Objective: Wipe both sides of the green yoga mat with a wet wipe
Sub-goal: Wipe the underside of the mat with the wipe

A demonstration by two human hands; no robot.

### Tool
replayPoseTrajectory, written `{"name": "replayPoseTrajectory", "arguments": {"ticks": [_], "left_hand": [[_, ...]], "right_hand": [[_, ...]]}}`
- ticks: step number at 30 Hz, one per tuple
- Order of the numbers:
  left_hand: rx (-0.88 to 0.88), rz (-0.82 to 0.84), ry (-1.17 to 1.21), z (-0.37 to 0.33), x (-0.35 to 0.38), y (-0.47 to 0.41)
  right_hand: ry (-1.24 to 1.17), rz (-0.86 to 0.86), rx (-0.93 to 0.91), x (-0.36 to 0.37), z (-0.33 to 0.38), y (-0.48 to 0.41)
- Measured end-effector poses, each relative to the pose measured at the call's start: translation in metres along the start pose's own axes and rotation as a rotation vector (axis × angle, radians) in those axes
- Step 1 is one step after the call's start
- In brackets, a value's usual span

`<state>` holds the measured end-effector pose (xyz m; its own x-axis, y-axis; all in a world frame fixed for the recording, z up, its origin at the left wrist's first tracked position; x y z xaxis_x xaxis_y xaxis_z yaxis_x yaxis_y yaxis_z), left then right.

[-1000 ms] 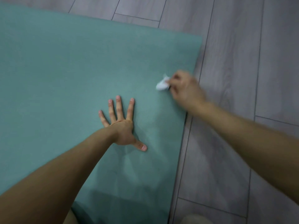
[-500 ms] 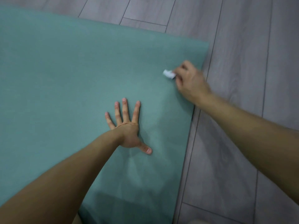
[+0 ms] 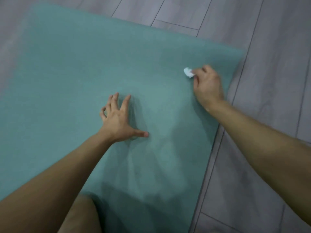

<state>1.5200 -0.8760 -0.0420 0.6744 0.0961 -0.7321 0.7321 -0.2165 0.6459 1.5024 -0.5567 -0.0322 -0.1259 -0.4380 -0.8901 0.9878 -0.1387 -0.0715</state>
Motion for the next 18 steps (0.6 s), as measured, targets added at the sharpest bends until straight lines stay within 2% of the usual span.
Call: {"name": "replayPoseTrajectory", "arguments": {"ticks": [3, 4, 6, 9, 12, 14, 16, 18], "left_hand": [[-0.187, 0.130, 0.048, 0.038, -0.006, -0.014], [-0.208, 0.199, 0.050, 0.045, -0.002, -0.018], [-0.209, 0.300, 0.044, 0.052, 0.007, -0.026], [-0.199, 0.351, 0.041, 0.052, 0.007, -0.030], [-0.196, 0.368, 0.032, 0.052, 0.009, -0.030], [-0.196, 0.373, 0.031, 0.051, 0.009, -0.031], [-0.191, 0.375, 0.029, 0.051, 0.009, -0.031], [-0.190, 0.377, 0.032, 0.051, 0.009, -0.030]], "right_hand": [[-0.088, 0.200, -0.440, 0.057, 0.112, 0.059], [-0.071, 0.278, -0.551, 0.071, 0.137, 0.078], [-0.007, 0.312, -0.670, 0.079, 0.150, 0.085], [0.072, 0.174, -0.562, 0.051, 0.106, 0.029], [0.127, -0.011, -0.238, 0.005, 0.044, -0.026], [0.136, -0.002, -0.139, 0.008, 0.036, -0.034], [0.111, 0.053, -0.148, 0.030, 0.052, -0.020], [0.019, 0.119, -0.276, 0.055, 0.087, 0.006]]}}
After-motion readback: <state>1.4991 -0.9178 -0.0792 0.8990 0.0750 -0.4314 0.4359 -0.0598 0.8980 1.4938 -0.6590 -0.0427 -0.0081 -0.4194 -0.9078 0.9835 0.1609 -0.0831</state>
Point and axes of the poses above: each hand's wrist, its own y-axis away from the middle knuckle, its own x-axis out of the palm, z = x × y, the point moved 7 cm from there along -y, towards the middle knuckle, and after that the axes turned 14 degrees about z, right-handed, at the moved point
